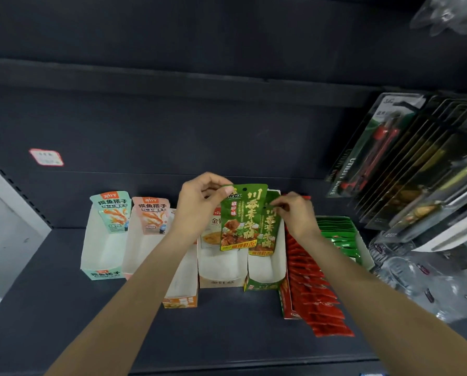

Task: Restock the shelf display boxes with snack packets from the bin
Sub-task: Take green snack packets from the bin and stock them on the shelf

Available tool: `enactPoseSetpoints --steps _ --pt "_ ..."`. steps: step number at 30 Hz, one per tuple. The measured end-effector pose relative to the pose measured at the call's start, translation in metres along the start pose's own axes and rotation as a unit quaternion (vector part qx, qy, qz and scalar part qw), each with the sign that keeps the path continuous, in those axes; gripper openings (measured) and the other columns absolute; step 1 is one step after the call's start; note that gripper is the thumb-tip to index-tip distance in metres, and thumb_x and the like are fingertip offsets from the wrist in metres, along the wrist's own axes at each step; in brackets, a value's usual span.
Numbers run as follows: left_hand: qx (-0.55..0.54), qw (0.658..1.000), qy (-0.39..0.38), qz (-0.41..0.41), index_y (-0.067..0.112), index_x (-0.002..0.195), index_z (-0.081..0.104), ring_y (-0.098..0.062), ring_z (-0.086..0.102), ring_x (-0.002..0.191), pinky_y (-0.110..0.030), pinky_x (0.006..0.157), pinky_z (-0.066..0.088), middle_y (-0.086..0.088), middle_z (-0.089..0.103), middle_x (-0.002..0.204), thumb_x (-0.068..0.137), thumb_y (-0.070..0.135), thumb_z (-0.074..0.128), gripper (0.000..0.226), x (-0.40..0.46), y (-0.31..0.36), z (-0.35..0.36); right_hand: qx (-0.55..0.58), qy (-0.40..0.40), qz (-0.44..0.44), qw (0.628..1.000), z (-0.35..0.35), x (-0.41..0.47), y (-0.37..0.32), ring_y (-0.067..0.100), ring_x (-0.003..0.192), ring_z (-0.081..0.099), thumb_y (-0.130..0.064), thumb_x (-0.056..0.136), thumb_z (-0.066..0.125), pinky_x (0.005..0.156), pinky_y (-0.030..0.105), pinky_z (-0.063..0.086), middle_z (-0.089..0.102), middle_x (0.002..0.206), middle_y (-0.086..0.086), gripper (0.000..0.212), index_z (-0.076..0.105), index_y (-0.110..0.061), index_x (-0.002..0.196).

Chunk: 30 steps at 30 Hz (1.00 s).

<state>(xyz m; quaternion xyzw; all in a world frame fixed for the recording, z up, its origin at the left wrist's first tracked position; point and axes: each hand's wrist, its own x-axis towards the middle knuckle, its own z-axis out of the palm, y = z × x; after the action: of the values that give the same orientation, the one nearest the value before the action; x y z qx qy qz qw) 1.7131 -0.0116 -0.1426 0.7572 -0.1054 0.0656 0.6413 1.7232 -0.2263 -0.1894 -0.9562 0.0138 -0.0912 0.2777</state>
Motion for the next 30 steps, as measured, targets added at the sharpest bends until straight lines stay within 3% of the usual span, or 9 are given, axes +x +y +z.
enactPoseSetpoints --steps 5,8,13,17,24,28,30 --pt "-0.043 0.999 -0.005 -0.003 0.025 0.078 0.064 -0.009 0.063 0.082 -0.029 0.080 0.054 0.009 0.067 0.081 0.084 0.007 0.066 0.019 0.008 0.004 0.013 0.015 0.013 0.003 1.000 -0.007 -0.003 0.005 0.019 0.095 0.062 -0.006 0.087 0.063 0.080 0.017 0.041 0.062 0.111 0.008 0.029 0.066 -0.010 0.115" --pt "-0.052 0.999 -0.013 -0.001 0.023 0.079 0.064 -0.011 0.064 0.082 -0.028 0.078 0.054 0.005 0.067 0.082 0.085 0.006 0.065 0.018 0.015 0.004 0.026 0.004 0.028 0.007 1.000 -0.013 -0.011 0.014 0.022 0.101 0.060 -0.008 0.086 0.064 0.088 0.024 0.044 0.061 0.114 0.008 0.030 0.066 -0.012 0.116" --pt "-0.053 0.998 -0.018 -0.001 0.024 0.079 0.064 -0.021 0.066 0.089 -0.037 0.081 0.056 0.000 0.068 0.086 0.086 0.006 0.064 0.019 0.028 -0.005 0.046 -0.029 0.025 0.025 0.999 -0.016 -0.024 0.029 0.023 0.119 0.048 -0.017 0.086 0.066 0.098 0.024 0.033 0.055 0.124 0.006 0.034 0.062 -0.013 0.120" --pt "-0.024 0.999 -0.025 -0.005 0.024 0.079 0.064 -0.014 0.065 0.084 -0.032 0.081 0.055 0.005 0.066 0.082 0.085 0.006 0.065 0.020 0.033 -0.021 0.057 -0.041 -0.013 0.036 0.998 -0.016 -0.029 0.033 0.024 0.125 0.043 -0.022 0.087 0.066 0.104 0.029 0.032 0.051 0.131 0.005 0.042 0.057 -0.015 0.127" --pt "0.120 0.989 -0.088 0.009 0.014 0.083 0.067 -0.005 0.061 0.078 -0.013 0.075 0.049 -0.002 0.069 0.086 0.083 0.007 0.068 0.007 0.026 -0.054 0.068 -0.055 -0.025 0.032 0.998 -0.016 -0.029 0.031 0.021 0.126 0.042 -0.024 0.089 0.063 0.104 0.026 0.030 0.047 0.134 0.003 0.041 0.057 -0.012 0.128" --pt "0.269 0.954 -0.098 0.084 0.015 0.092 0.067 -0.012 0.059 0.088 -0.033 0.084 0.050 0.002 0.069 0.091 0.088 0.011 0.062 0.008 0.021 -0.060 0.073 -0.066 -0.030 0.032 0.997 -0.016 -0.029 0.031 0.021 0.128 0.040 -0.025 0.090 0.062 0.105 0.026 0.030 0.045 0.136 0.003 0.040 0.058 -0.012 0.127" --pt "0.361 0.918 -0.092 0.132 0.015 0.100 0.066 -0.018 0.056 0.096 -0.033 0.088 0.041 0.001 0.069 0.097 0.091 0.011 0.057 0.014 0.021 -0.060 0.074 -0.069 -0.029 0.033 0.997 -0.016 -0.029 0.030 0.021 0.128 0.040 -0.025 0.090 0.061 0.105 0.026 0.030 0.045 0.137 0.003 0.039 0.058 -0.013 0.127"
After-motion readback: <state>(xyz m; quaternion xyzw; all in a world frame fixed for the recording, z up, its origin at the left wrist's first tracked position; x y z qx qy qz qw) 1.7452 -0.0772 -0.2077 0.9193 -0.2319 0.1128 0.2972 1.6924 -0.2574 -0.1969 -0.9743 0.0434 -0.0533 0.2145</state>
